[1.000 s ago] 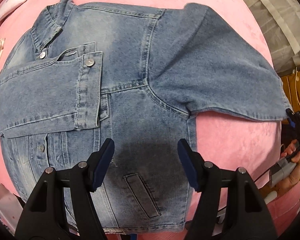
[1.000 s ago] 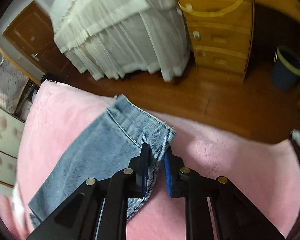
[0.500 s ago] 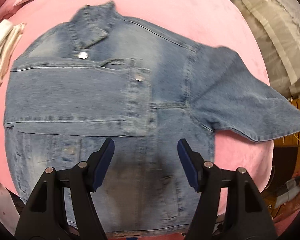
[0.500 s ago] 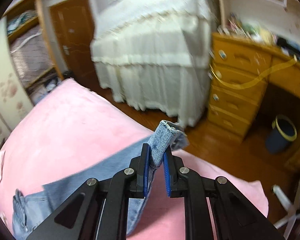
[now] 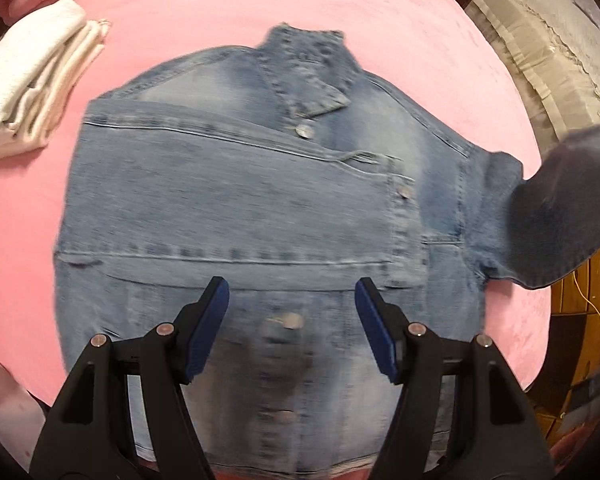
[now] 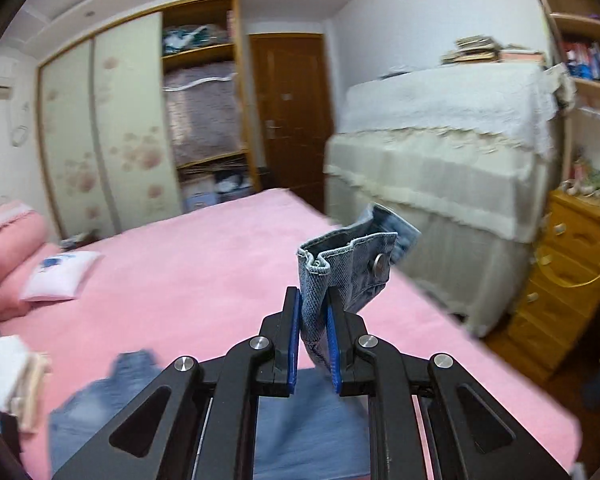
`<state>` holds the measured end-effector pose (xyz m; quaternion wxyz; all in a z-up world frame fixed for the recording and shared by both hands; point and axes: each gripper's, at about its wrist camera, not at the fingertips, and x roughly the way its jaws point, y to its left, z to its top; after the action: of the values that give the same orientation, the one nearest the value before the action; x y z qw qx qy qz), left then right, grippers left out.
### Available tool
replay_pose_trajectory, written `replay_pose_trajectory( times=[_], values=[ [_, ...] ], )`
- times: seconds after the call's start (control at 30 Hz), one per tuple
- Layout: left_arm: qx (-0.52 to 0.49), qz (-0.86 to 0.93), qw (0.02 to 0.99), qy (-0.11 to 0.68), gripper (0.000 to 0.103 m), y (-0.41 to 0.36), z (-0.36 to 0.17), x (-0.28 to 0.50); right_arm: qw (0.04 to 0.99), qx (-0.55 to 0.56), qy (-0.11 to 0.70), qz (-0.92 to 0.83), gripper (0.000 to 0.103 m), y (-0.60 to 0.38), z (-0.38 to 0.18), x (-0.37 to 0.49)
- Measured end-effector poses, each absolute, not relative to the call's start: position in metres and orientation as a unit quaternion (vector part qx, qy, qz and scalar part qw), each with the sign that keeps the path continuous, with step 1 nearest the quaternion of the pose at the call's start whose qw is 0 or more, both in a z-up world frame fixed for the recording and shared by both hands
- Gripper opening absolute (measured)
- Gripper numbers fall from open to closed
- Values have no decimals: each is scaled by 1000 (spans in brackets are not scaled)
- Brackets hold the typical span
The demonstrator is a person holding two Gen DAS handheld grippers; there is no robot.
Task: Fold large clothes
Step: 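Fold the held sleeve across the jacket front with the right tool, release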
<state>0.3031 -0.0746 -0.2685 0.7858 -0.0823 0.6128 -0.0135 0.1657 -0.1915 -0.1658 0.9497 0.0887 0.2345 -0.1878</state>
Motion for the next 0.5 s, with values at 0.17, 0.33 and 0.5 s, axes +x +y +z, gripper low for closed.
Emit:
replay_pose_trajectory(
  times=[0.17, 0.33, 0.5],
  values=[
    [-96, -13, 786, 611, 63, -25, -270, 306, 943, 104, 282, -143, 12, -85, -236, 196],
    [-97, -12, 781, 616, 63, 16, -276, 307, 922, 73, 359, -128, 12, 11, -348, 226],
    [-95, -14, 774, 626, 63, 45, -285, 309, 894, 18, 432, -117, 12, 67, -434, 242]
  ],
)
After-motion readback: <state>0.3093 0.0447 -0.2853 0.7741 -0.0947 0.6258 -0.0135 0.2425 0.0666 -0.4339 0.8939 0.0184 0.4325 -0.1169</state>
